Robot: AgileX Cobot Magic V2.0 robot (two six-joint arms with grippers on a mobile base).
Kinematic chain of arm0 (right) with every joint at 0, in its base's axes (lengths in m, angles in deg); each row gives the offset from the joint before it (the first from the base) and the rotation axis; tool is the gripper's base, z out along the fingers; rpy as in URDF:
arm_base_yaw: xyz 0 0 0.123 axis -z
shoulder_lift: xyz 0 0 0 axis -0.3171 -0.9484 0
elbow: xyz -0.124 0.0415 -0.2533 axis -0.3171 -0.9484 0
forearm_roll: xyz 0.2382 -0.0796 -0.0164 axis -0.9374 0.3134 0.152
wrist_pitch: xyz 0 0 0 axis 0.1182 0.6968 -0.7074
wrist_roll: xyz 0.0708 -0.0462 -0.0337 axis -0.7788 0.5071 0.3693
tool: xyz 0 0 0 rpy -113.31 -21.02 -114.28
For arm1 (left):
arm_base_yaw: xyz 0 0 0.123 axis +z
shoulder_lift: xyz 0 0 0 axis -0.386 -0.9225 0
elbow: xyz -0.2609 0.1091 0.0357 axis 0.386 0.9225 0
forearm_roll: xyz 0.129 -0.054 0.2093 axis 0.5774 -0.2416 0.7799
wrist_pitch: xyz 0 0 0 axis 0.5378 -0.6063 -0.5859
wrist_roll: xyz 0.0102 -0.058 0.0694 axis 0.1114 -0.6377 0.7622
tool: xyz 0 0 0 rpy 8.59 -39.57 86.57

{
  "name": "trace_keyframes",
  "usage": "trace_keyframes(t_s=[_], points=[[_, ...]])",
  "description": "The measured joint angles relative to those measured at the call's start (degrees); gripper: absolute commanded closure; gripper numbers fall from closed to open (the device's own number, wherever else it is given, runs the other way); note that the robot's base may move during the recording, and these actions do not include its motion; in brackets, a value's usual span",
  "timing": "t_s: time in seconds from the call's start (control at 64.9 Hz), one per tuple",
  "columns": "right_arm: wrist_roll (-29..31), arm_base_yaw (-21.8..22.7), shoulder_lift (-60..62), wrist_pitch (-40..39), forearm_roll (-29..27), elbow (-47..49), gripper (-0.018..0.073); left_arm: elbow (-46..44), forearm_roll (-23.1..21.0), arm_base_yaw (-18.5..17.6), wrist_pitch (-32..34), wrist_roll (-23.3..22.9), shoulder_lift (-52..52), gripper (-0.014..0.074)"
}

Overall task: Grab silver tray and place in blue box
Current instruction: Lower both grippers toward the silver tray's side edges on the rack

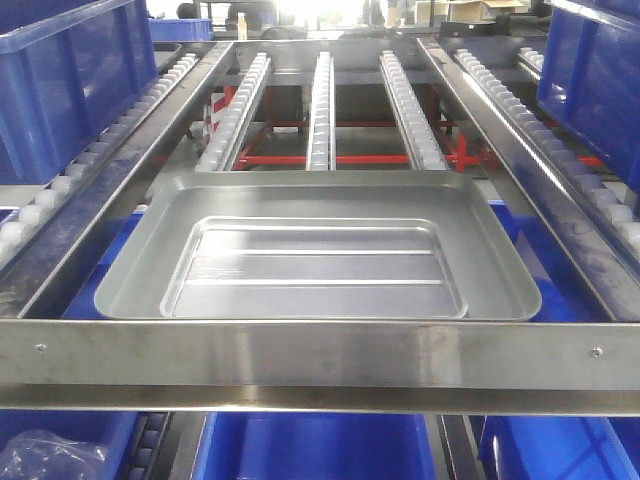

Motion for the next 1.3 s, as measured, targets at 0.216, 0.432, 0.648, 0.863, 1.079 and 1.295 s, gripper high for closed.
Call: trace_keyframes(t_s=[0.216,0.432,0.648,0.863,1.079,1.295], points=[[0.0,0.0,0.0,0.0,0.0,0.0,0.0508,0.0,0.0,0.0,0.0,0.0,0.0,0.0602],[0.0,0.0,0.0,0.0,0.0,0.0,0.0508,0.0,0.0,0.0,0.0,0.0,0.0,0.0603],[0.0,0.0,0.0,0.0,0.0,0.0,0.0508,0.0,0.0,0.0,0.0,0.0,0.0,0.0603],[0.0,0.0,0.0,-0.13,0.0,0.0,0.0508,0.0,0.0,0.0,0.0,0.0,0.0,0.0603],[0.0,0.0,0.0,-0.25,0.0,0.0,0.0508,0.0,0.0,0.0,1.11,0.0,0.0,0.0603],[0.0,0.0,0.0,-0.28,0.0,0.0,0.0508,0.0,0.0,0.0,5.74,0.0,0.0,0.0603]])
